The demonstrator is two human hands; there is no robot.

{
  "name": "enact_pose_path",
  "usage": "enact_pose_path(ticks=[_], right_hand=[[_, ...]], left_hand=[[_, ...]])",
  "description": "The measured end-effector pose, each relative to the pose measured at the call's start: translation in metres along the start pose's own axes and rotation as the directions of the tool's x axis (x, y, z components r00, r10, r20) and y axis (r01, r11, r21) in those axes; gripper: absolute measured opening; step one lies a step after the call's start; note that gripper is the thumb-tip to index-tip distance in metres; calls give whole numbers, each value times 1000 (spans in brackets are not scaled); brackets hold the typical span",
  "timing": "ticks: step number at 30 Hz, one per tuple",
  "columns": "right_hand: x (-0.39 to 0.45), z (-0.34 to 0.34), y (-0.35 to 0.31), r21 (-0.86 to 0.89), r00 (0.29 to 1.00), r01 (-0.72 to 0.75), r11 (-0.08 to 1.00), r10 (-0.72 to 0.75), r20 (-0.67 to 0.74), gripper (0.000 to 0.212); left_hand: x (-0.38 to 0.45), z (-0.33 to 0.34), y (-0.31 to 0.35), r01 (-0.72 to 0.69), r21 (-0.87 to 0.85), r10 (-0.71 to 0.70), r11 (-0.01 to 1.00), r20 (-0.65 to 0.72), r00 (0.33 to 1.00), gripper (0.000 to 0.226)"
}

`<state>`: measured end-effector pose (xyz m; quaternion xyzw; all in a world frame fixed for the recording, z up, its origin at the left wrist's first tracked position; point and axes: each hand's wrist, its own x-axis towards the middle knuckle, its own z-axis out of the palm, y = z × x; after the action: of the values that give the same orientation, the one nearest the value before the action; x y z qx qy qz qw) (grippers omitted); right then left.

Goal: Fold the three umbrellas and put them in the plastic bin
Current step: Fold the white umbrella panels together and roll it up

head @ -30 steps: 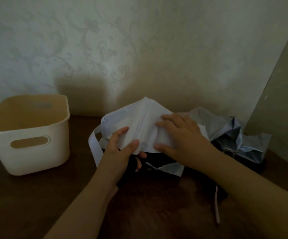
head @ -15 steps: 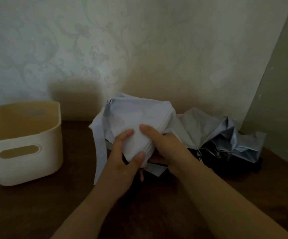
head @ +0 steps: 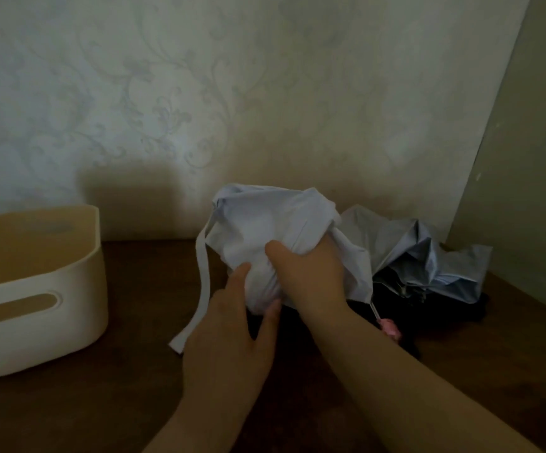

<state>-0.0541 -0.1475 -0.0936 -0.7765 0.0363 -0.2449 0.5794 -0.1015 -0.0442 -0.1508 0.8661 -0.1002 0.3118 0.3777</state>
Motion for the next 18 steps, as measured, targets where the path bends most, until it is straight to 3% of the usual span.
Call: enact_pose_path(ticks=[4, 9, 13, 18], right_hand=[[-9, 11, 2, 9, 999, 26, 1000, -26, 30, 51], [-9, 10, -3, 9, 988, 62, 998, -63, 143, 49], [-3, -7, -11, -141, 963, 50, 989, -10, 269, 52], [10, -34, -7, -346, 966, 206, 915, -134, 221, 31]], left_hand=[[0, 6, -7, -41, 58, 37, 997, 66, 997, 64], [10, -2, -15, 51, -271, -20, 961, 116, 993, 55], [20, -8, -11, 274, -615, -186, 739, 204, 961, 41], [26, -13, -14, 393, -727, -325, 563, 242, 914, 17]])
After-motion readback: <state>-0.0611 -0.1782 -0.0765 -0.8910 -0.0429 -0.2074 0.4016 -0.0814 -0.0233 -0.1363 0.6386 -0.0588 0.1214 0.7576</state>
